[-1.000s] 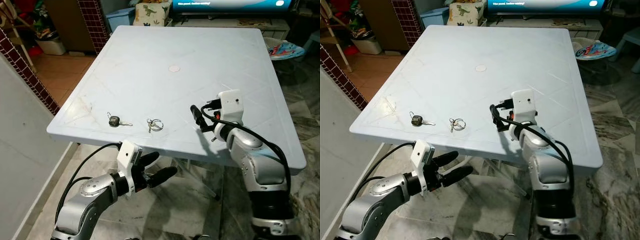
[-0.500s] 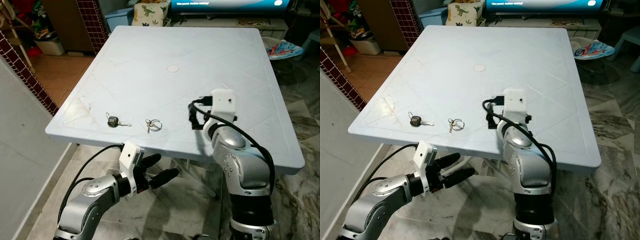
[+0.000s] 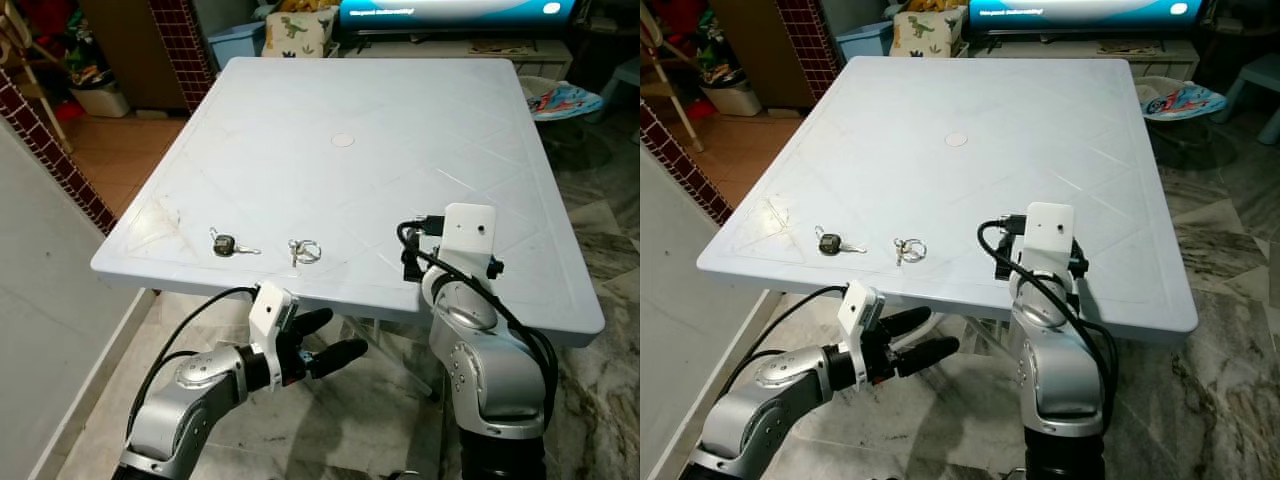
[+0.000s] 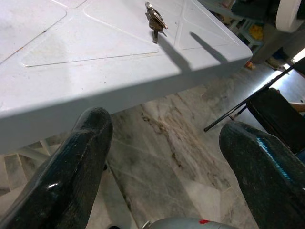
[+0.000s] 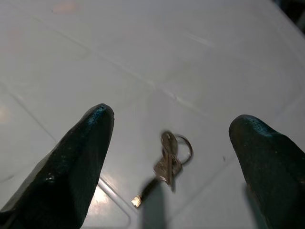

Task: Hang keys on a hook

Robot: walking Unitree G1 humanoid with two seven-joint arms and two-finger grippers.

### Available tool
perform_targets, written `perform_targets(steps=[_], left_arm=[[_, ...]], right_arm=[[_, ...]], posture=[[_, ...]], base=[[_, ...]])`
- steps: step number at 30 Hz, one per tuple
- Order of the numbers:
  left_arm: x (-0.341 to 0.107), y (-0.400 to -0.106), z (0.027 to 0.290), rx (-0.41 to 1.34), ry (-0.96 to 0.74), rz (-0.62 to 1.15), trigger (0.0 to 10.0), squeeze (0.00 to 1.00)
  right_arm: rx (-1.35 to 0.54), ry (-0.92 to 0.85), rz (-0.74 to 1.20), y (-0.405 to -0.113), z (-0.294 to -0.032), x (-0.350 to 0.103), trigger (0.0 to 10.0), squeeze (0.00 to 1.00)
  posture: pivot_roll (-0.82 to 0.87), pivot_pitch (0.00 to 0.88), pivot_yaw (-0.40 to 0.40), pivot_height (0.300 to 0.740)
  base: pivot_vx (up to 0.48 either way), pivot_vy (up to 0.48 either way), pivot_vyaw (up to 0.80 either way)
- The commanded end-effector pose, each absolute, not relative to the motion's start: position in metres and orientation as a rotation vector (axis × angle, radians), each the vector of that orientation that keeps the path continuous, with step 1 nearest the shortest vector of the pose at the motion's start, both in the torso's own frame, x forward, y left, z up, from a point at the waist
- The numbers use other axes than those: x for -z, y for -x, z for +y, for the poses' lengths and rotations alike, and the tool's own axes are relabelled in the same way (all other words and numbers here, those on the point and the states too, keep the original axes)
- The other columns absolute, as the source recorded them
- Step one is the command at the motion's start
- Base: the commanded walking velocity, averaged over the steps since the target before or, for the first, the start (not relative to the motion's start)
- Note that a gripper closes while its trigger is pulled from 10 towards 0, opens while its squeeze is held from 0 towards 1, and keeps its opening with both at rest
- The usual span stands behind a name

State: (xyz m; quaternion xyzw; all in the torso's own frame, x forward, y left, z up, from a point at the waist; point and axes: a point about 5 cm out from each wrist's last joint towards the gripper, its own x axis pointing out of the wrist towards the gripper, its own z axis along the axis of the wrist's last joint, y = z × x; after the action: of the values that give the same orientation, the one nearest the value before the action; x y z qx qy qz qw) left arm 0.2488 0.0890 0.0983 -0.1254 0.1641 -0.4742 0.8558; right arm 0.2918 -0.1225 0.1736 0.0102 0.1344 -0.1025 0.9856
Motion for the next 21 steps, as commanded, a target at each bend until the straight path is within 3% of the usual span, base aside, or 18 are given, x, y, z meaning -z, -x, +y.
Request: perform_targets(steps=[1,11,21], left_arm=[[-0.096,-0.249,0.091,0.998,0.244,0.352,10.0,0.0],[-0.096,-0.248,0.094,1.0,0.237,0.355,10.0,0.0],[-0.094,-0.25,0.092,1.006,0.239,0.364,10.0,0.0]], right_arm=[[0.213,-0.102,0.327,-0.287,-0.116,-0.168,10.0,0.0],[0.27,-0.182,0.429,-0.286,-0.116,-0.165,10.0,0.0],[0.215,-0.111,0.479,-0.278,-0.123,-0.16,10.0,0.0]], posture=[[-0.12,0.089,0.105,0.74],[-0.11,0.088,0.107,0.74],[-0.13,0.084,0.101,0.74]], base=[[0.0,0.0,0.0],[0.0,0.0,0.0],[0.0,0.0,0.0]])
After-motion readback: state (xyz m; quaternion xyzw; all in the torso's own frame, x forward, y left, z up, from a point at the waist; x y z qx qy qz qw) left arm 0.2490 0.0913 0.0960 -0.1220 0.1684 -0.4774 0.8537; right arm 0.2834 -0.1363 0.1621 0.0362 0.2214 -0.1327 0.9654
